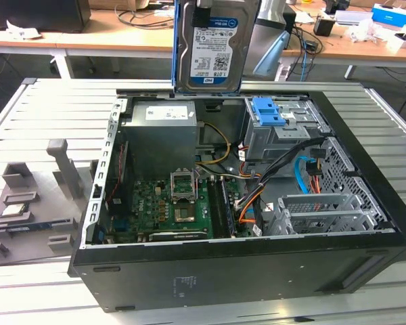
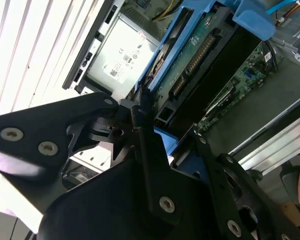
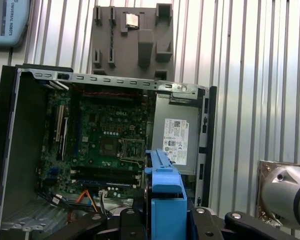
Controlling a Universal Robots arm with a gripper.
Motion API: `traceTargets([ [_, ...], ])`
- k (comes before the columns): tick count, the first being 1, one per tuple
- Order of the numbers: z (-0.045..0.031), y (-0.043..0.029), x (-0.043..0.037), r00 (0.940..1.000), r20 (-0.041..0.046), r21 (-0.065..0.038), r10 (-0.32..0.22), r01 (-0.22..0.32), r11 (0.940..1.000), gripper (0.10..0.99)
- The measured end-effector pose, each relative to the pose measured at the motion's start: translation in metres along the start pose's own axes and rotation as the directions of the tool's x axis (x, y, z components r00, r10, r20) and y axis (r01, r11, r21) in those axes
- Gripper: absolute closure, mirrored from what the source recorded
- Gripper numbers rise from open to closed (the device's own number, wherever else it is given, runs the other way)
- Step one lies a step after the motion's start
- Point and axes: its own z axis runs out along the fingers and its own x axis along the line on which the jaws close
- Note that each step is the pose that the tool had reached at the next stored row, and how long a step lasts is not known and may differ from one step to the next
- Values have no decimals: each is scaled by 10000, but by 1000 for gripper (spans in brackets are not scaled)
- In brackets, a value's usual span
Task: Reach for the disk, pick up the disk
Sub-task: 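Pick up the disk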
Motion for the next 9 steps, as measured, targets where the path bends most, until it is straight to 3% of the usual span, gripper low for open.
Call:
traceTargets([
  [9,1,25,278,10000,70,6,0,0,10000,718],
])
